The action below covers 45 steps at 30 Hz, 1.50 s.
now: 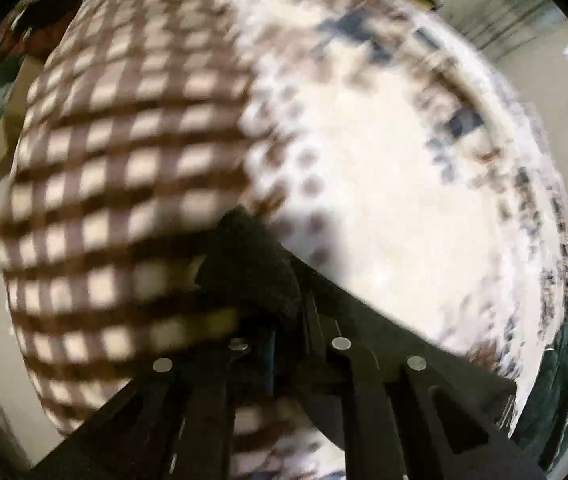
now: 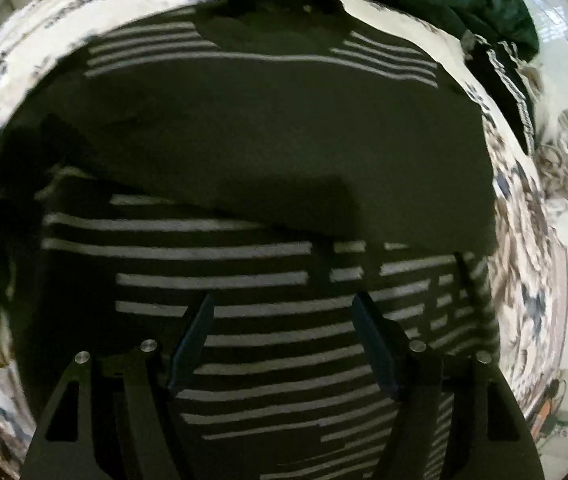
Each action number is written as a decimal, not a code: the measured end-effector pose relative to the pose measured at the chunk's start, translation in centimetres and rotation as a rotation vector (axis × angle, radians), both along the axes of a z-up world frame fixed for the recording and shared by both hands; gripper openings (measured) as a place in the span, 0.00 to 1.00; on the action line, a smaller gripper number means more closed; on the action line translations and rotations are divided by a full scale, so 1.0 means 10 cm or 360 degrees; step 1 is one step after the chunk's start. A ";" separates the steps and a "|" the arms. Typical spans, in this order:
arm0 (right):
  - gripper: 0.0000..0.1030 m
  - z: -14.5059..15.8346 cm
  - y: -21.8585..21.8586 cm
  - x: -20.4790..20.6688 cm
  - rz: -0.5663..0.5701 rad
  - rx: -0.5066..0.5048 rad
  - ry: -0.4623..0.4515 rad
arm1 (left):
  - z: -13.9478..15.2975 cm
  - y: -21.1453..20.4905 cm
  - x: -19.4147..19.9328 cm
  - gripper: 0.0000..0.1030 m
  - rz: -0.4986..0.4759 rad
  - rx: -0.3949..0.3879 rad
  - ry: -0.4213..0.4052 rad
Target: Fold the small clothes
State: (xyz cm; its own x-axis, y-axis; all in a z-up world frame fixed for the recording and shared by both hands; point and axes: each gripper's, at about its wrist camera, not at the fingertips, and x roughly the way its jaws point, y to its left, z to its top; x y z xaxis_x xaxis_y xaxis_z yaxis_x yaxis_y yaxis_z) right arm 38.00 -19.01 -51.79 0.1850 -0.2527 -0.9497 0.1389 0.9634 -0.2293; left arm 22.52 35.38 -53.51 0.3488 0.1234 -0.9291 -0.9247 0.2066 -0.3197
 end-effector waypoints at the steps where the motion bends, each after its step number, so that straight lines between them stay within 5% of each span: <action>1: 0.71 -0.02 -0.01 0.00 0.0004 -0.0018 0.0004 | 0.12 -0.01 0.08 0.08 -0.0054 0.0099 0.0006; 4: 0.80 0.00 -0.05 0.03 0.0030 -0.0035 -0.0015 | 0.42 -0.10 0.30 0.07 -0.0199 0.0262 0.0012; 9: 0.80 0.14 -0.27 0.12 0.0008 0.0061 -0.0098 | 1.09 -0.54 0.81 0.07 -0.0464 0.0516 -0.0078; 16: 0.80 0.23 -1.00 0.13 -0.0087 0.0357 -0.0139 | 1.92 -2.32 1.87 0.07 -0.1182 0.0750 -0.0363; 23: 0.80 0.31 -2.12 0.11 -0.0422 0.0382 -0.0187 | 1.62 -4.69 2.67 0.07 -0.1876 0.0589 -0.0520; 31: 0.80 0.42 -3.07 0.08 -0.0554 0.0394 -0.0182 | 0.92 -6.28 2.92 0.16 -0.2282 0.0328 -0.0373; 35: 0.80 0.46 -3.24 0.02 -0.0470 0.0419 -0.0158 | 0.98 -6.36 2.85 0.70 -0.2343 0.0340 -0.0428; 37: 0.80 0.50 -3.31 -0.02 -0.0438 0.0433 -0.0149 | 1.11 -6.17 2.79 0.83 -0.2319 0.0399 -0.0445; 41: 0.80 0.66 -3.47 0.04 -0.0442 0.0612 -0.0177 | 1.28 -5.29 2.70 0.83 -0.2093 0.0607 -0.0317; 43: 0.80 0.74 -3.46 0.11 -0.0438 0.0702 -0.0219 | 1.23 -4.66 2.68 0.84 -0.1908 0.0747 -0.0118; 45: 0.80 0.78 -3.41 0.29 -0.0410 0.0794 -0.0249 | 1.06 -4.25 2.72 0.84 -0.1797 0.0755 0.0027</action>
